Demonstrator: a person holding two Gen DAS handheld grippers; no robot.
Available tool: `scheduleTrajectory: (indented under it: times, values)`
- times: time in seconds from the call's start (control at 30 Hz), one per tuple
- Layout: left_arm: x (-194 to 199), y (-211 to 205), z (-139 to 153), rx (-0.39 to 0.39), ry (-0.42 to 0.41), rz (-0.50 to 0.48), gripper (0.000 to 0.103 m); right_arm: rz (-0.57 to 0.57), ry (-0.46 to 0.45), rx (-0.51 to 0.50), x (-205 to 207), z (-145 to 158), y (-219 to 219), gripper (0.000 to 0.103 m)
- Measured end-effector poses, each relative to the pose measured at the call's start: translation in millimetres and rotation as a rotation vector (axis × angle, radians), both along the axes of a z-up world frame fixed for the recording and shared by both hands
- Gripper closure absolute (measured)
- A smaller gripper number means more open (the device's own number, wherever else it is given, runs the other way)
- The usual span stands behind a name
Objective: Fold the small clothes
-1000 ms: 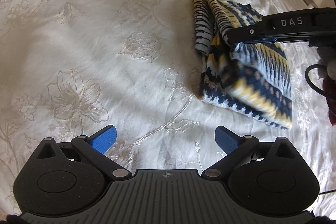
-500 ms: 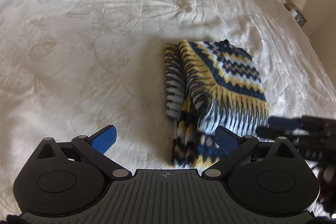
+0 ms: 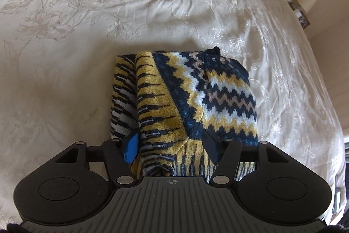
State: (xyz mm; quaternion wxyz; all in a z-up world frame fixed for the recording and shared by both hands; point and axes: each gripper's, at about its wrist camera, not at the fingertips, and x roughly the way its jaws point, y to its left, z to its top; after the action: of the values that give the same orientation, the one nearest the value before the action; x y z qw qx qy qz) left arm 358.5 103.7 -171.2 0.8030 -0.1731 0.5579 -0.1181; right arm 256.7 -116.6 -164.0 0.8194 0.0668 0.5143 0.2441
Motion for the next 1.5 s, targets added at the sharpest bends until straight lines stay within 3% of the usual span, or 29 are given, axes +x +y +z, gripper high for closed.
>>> scheduleTrajectory:
  times: [0.1, 0.13, 0.2, 0.33, 0.4, 0.5, 0.7, 0.83, 1.03, 1.13, 1.23, 1.3, 1.37, 1.5]
  values:
    - [-1.2, 1.4, -4.3, 0.031, -0.018, 0.040, 0.065, -0.022, 0.004, 0.007, 1.1, -2.4, -7.9, 0.044]
    - [-3.0, 3.3, -4.1, 0.027, -0.027, 0.057, 0.082, -0.029, 0.007, 0.012, 1.3, -2.7, -10.0, 0.043]
    - [-8.2, 8.5, -0.3, 0.013, -0.046, 0.075, 0.089, -0.041, 0.008, 0.023, 2.0, -2.3, -12.8, 0.043]
    - [-30.5, 11.9, 16.6, 0.123, -0.148, 0.046, 0.091, -0.042, 0.004, 0.043, 2.0, 0.0, -15.8, 0.042]
    - [-34.9, 17.6, 8.5, 0.162, -0.133, 0.026, 0.091, -0.044, -0.002, 0.064, 2.4, 2.6, -18.4, 0.040]
    - [-33.4, 30.6, -5.0, 0.150, -0.094, 0.067, 0.092, -0.038, -0.022, 0.083, 5.4, 7.7, -21.2, 0.039]
    - [-30.1, 23.0, -8.7, 0.197, -0.112, 0.024, 0.092, -0.065, -0.092, 0.086, 43.2, 16.8, -28.7, 0.038]
    - [-32.0, 25.0, -11.9, 0.183, -0.106, 0.045, 0.090, -0.079, -0.107, 0.091, 78.8, 7.0, -26.1, 0.036]
    - [-29.3, 26.8, -15.3, 0.191, -0.103, 0.058, 0.080, -0.048, 0.028, 0.063, 120.1, -34.2, -3.9, 0.025]
    - [-27.3, 31.2, -18.3, 0.188, -0.093, 0.081, 0.070, 0.034, 0.028, 0.040, 123.8, -35.5, 9.4, 0.008]
    - [-30.7, 44.2, -13.7, 0.121, -0.082, 0.112, 0.065, 0.072, 0.001, 0.031, 117.6, -25.4, 7.6, 0.009]
    - [-40.4, 52.2, -6.2, 0.080, -0.099, 0.120, 0.063, 0.030, -0.018, 0.078, 112.2, -16.7, -6.2, 0.011]
    - [-52.3, 56.7, -0.7, 0.060, -0.114, 0.111, 0.054, -0.034, -0.037, 0.115, 106.0, -10.8, -24.0, 0.012]
    - [-75.5, 58.7, -0.8, -0.006, -0.087, 0.095, 0.044, -0.154, -0.034, 0.161, 99.4, -11.7, -59.3, 0.011]
